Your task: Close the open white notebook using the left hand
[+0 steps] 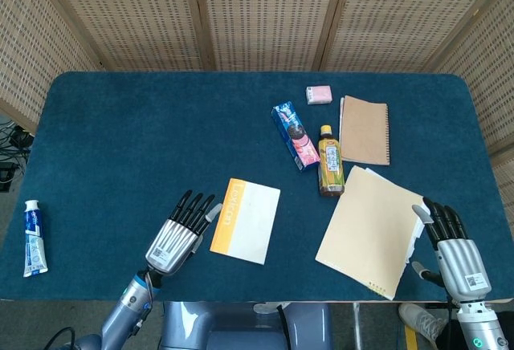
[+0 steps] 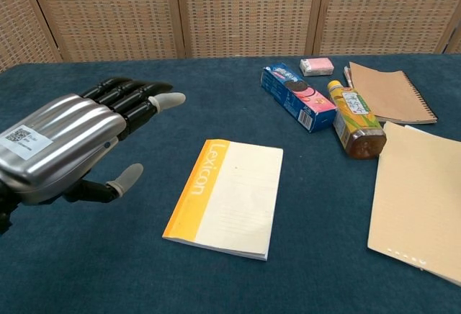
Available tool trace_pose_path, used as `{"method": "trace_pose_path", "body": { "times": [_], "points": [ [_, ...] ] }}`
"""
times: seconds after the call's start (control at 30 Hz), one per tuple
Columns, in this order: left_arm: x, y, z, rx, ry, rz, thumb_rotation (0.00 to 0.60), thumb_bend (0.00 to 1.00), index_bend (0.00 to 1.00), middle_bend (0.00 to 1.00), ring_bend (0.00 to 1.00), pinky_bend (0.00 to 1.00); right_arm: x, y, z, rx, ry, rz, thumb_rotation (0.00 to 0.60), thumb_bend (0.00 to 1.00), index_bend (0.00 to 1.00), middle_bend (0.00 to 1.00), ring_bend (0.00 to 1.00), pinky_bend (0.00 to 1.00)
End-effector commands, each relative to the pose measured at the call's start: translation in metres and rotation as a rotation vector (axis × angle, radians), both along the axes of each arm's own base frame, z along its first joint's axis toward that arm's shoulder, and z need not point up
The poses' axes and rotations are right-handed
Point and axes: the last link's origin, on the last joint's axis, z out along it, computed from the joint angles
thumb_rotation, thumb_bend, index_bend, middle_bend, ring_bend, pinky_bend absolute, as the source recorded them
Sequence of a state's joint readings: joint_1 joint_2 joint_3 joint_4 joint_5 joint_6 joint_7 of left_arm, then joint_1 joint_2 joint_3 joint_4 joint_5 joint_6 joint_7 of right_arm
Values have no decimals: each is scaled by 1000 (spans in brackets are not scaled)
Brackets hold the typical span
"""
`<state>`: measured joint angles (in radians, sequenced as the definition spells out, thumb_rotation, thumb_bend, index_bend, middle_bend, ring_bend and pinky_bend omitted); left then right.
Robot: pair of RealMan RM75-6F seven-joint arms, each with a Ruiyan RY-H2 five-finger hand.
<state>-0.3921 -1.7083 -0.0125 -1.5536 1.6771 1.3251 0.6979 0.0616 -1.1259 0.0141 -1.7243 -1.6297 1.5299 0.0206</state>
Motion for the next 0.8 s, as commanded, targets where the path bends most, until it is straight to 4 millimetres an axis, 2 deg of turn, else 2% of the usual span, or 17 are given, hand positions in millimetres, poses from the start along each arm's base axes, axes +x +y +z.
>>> {"method": "trace_pose_path", "body": {
  "times": [0.03, 0.2, 0.27, 0.37, 0.47, 0.7, 0.8],
  "points": [
    [-13, -3, 11, -28, 8, 72, 600, 434, 0, 0, 0, 0, 0, 0, 0, -2, -2, 0, 600, 89, 26, 0, 0, 0],
    [-46, -7, 49, 5, -19, 210, 600, 342, 0, 0, 0, 0, 0, 0, 0, -8, 6, 9, 600, 89, 26, 0, 0, 0],
    [-56, -10, 58, 9, -25, 239, 600, 317, 0, 0, 0, 0, 1, 0, 0, -11, 11, 13, 600, 89, 26, 0, 0, 0],
    [-84, -22, 82, 37, -29, 326, 600, 256, 0, 0, 0, 0, 2, 1, -1, -19, 26, 21, 600, 89, 26, 0, 0, 0],
    [-101, -33, 98, 63, -38, 374, 600, 246, 0, 0, 0, 0, 3, 2, -1, -30, 45, 28, 600, 89, 25, 0, 0, 0],
    [-129, -53, 126, 123, -51, 433, 600, 230, 0, 0, 0, 0, 4, 2, 0, -46, 56, 34, 600, 90, 23, 0, 0, 0],
    [-136, -56, 135, 150, -73, 443, 600, 189, 0, 0, 0, 0, 5, 2, 0, -50, 54, 37, 600, 89, 23, 0, 0, 0]
  ]
}}
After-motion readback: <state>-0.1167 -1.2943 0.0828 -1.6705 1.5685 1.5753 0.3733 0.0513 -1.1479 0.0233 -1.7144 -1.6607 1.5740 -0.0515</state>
